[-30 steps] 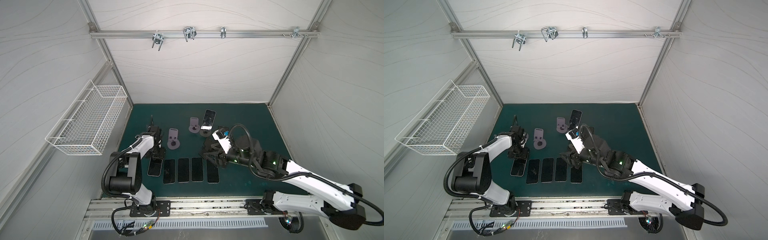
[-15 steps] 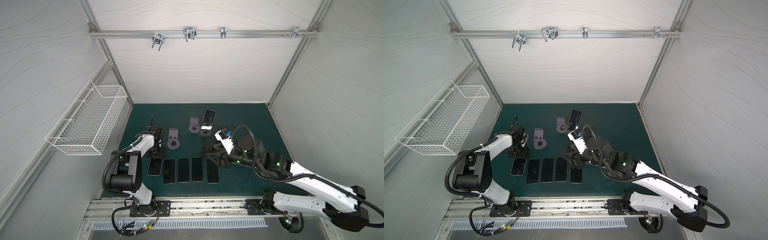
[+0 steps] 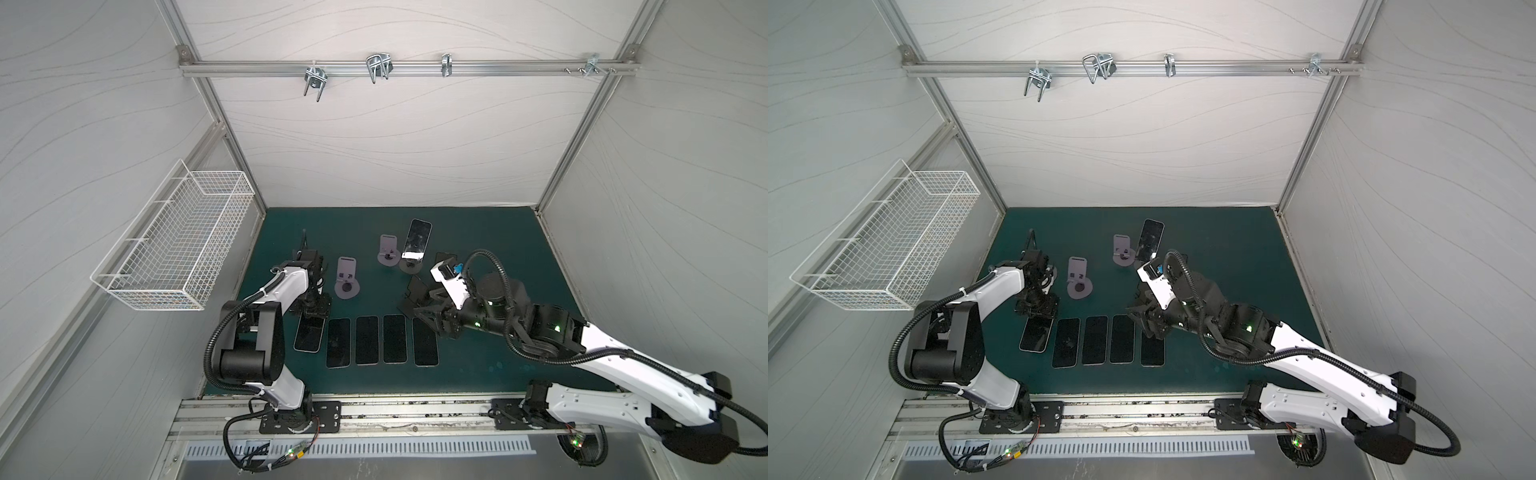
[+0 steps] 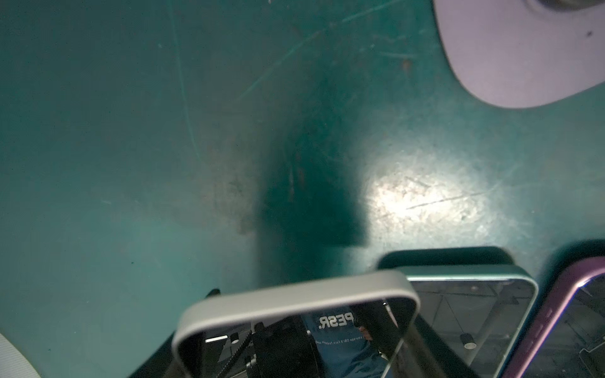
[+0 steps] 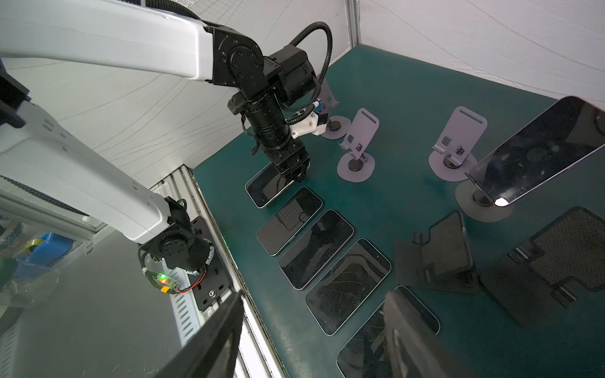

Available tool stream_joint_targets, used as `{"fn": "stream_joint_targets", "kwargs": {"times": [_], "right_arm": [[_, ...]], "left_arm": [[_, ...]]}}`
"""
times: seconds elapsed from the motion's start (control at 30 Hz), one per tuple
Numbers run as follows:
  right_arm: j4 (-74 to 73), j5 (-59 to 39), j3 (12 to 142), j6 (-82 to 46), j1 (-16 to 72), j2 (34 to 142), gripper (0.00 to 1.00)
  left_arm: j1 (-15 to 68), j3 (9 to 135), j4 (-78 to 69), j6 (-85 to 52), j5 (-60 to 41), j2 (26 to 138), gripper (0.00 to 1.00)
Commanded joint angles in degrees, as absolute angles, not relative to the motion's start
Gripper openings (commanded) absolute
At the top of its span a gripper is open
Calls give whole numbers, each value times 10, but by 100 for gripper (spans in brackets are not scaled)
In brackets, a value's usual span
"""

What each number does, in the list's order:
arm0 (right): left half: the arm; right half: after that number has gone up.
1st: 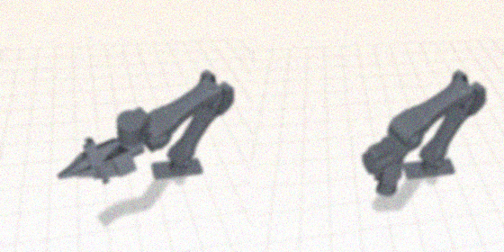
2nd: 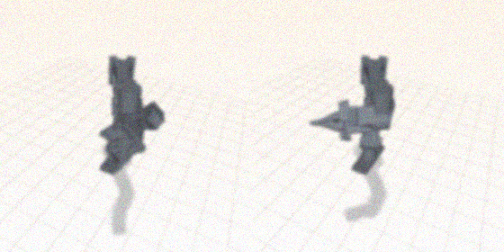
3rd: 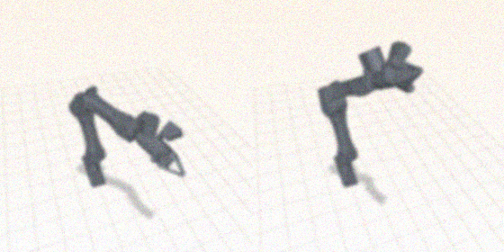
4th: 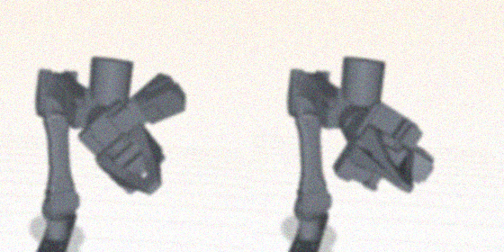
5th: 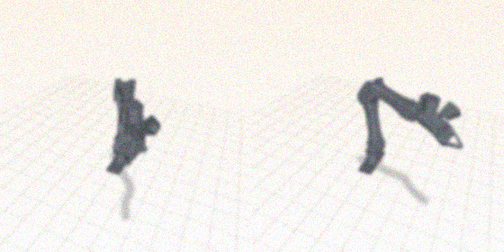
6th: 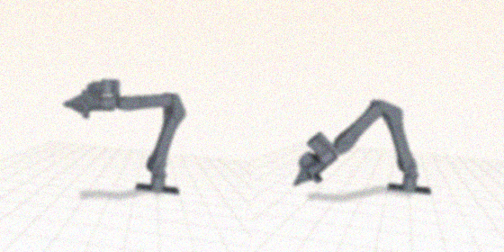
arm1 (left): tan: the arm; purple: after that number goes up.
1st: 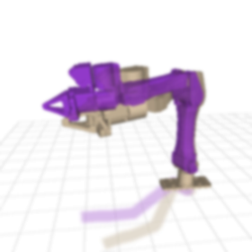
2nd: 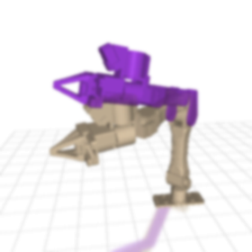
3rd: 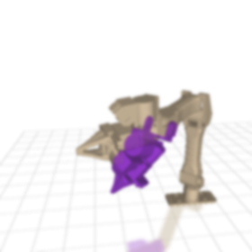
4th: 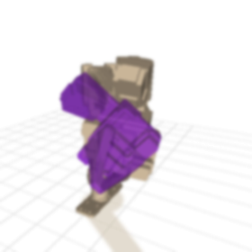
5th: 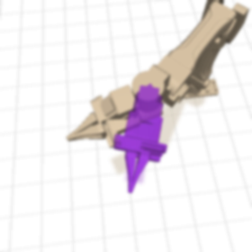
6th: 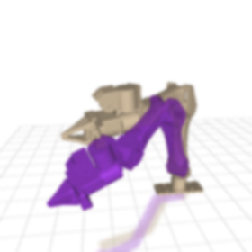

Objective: Remove the phone from the phone stand

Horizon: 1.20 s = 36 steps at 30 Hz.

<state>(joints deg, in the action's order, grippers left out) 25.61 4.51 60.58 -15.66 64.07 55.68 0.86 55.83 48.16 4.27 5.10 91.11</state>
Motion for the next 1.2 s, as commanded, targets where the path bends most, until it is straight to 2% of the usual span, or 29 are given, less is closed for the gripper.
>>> {"fn": "stream_joint_targets", "kwargs": {"times": [0.0,0.37,1.17], "right_arm": [[265,60,607,-168,638,538,69],[269,76,605,-177,638,527,69],[289,56,657,-200,639,551,69]], "left_arm": [[6,581,504,53,48,901,72],[6,584,508,53,42,903,77],[7,581,504,55,38,893,81]]}}
